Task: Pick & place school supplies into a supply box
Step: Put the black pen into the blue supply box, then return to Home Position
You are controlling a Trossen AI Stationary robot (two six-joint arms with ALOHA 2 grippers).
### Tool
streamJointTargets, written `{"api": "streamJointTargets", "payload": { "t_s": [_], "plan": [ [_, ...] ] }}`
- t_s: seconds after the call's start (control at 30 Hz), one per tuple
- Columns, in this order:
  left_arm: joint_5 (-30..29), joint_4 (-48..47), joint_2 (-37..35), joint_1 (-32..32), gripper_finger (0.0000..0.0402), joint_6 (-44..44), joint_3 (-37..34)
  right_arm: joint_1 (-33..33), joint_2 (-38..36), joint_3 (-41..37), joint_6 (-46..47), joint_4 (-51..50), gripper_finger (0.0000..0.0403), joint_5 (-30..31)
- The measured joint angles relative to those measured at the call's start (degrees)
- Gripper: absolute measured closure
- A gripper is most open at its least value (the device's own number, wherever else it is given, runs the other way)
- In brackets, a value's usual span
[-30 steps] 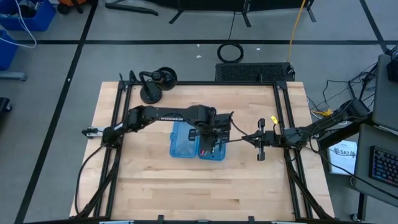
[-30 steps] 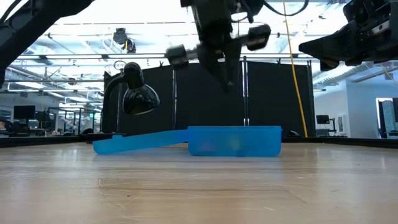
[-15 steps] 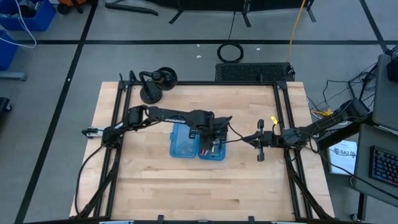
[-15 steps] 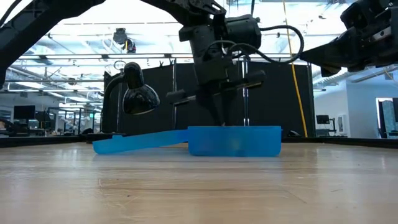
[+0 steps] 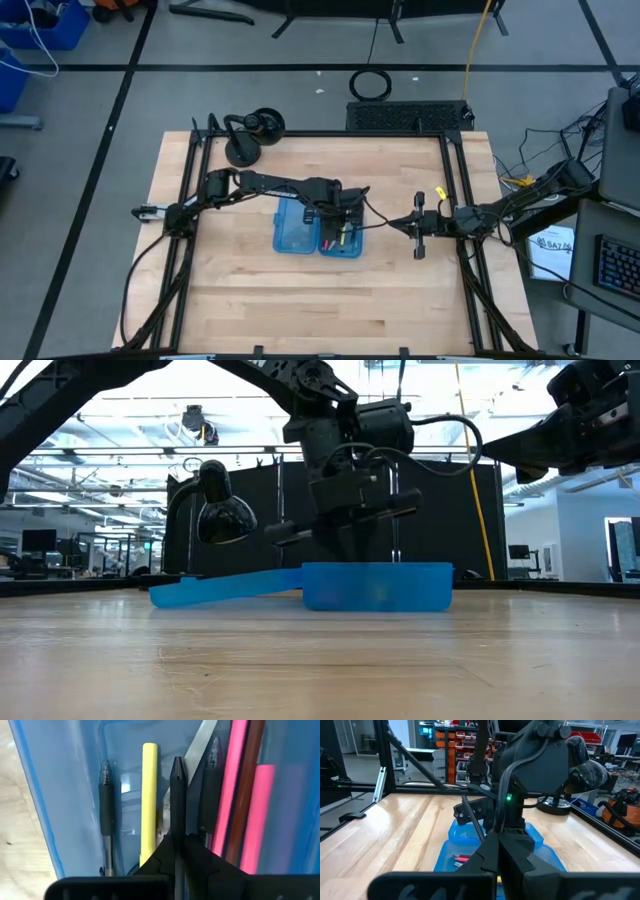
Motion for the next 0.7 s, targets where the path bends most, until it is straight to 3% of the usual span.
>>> {"api": "streamJointTargets", "payload": {
  "t_s": [0.13, 0.33, 0.63, 0.7],
  "plan": [
    [-1.06, -1.15, 0.0, -0.04, 0.036, -3.16, 0.54, 0.0, 0.02, 0.0, 0.0, -0.01, 0.0403, 0.0],
    [-9.72, -1.89, -0.41, -1.8, 0.0307, -3.75, 0.68, 0.0, 0.0, -0.02, -0.02, 0.04, 0.0403, 0.0],
    [-10.75, -1.7, -8.03, -5.37, 0.0297, -5.48, 0.76, 0.0, 0.02, 0.0, -0.83, 0.09, 0.0403, 0.02],
    [-7.6, -3.68, -12.59, -5.85, 0.0297, -10.11, 0.76, 0.0, 0.0, 0.0, -0.91, 0.39, 0.0403, 0.0]
  ]
}}
